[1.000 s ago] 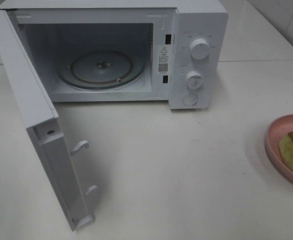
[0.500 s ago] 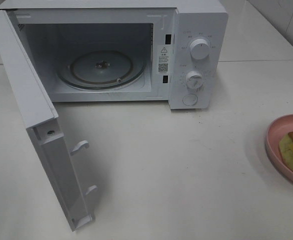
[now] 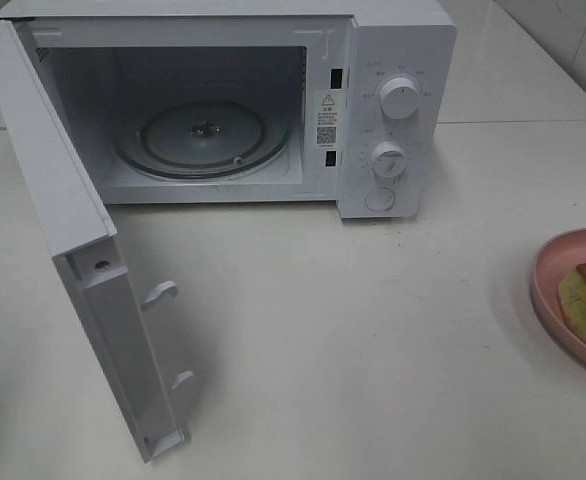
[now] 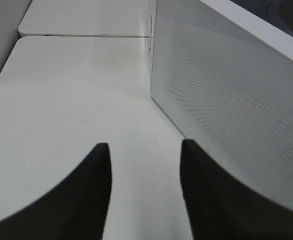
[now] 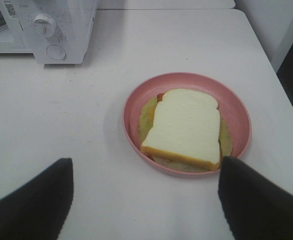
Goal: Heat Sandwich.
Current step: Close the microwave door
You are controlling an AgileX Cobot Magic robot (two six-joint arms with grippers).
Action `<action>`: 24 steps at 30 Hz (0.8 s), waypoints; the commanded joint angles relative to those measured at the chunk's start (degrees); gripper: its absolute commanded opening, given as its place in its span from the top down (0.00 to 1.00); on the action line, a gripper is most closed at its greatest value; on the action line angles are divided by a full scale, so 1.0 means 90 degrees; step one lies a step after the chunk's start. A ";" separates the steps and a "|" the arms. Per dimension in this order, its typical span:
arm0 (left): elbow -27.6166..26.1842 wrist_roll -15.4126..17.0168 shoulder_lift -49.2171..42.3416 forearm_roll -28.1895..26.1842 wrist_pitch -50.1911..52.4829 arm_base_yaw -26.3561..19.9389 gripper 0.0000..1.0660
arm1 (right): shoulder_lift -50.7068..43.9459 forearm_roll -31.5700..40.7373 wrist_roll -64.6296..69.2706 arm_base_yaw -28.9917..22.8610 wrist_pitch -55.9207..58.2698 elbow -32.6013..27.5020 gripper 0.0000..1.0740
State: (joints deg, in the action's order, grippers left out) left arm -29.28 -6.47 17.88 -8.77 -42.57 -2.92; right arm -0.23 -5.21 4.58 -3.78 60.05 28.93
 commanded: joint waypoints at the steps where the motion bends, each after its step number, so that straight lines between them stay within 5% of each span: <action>1: 0.0185 0.0000 0.0382 0.0019 0.0643 -0.0006 0.81 | -0.0172 -0.0013 -0.0089 0.0045 -0.0064 0.0000 0.29; 6: 0.0522 0.0000 0.1038 0.0013 0.1751 -0.0006 1.00 | -0.0172 -0.0013 -0.0089 0.0045 -0.0064 0.0000 0.29; 24: 0.1763 -0.0229 0.2878 0.0025 0.6245 -0.0006 1.00 | -0.0172 -0.0013 -0.0089 0.0045 -0.0064 0.0000 0.29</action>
State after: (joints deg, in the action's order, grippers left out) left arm -13.58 -8.59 41.02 -8.59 8.31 -2.92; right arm -0.23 -5.21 4.58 -3.78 60.05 28.93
